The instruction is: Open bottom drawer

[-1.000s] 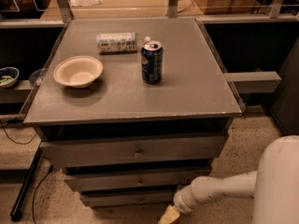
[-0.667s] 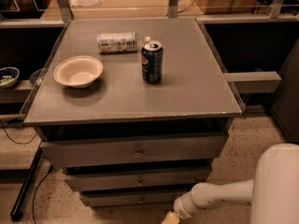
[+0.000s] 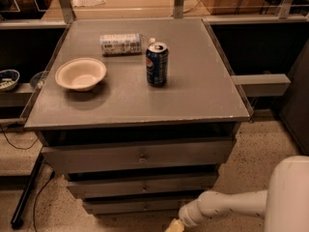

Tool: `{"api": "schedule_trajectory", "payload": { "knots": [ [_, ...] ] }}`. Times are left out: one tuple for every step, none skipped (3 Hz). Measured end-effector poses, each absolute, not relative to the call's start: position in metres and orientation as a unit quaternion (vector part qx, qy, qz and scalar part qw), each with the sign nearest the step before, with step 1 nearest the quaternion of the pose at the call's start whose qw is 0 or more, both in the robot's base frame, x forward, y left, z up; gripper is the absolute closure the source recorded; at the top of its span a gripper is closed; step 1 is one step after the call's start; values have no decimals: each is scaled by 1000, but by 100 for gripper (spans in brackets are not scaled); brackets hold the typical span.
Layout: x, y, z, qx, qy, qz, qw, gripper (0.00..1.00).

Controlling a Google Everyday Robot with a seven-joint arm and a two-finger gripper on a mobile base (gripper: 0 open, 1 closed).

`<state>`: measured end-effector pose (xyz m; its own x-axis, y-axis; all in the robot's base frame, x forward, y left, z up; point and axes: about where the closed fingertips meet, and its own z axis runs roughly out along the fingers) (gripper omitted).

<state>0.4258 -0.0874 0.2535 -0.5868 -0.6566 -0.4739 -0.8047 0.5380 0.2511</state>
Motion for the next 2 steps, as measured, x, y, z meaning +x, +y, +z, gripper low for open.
{"api": "schedule_trajectory", "payload": {
  "knots": [
    [436, -81, 247, -417, 857, 241, 184, 0],
    [454, -75, 244, -413, 851, 249, 208, 0]
  ]
}}
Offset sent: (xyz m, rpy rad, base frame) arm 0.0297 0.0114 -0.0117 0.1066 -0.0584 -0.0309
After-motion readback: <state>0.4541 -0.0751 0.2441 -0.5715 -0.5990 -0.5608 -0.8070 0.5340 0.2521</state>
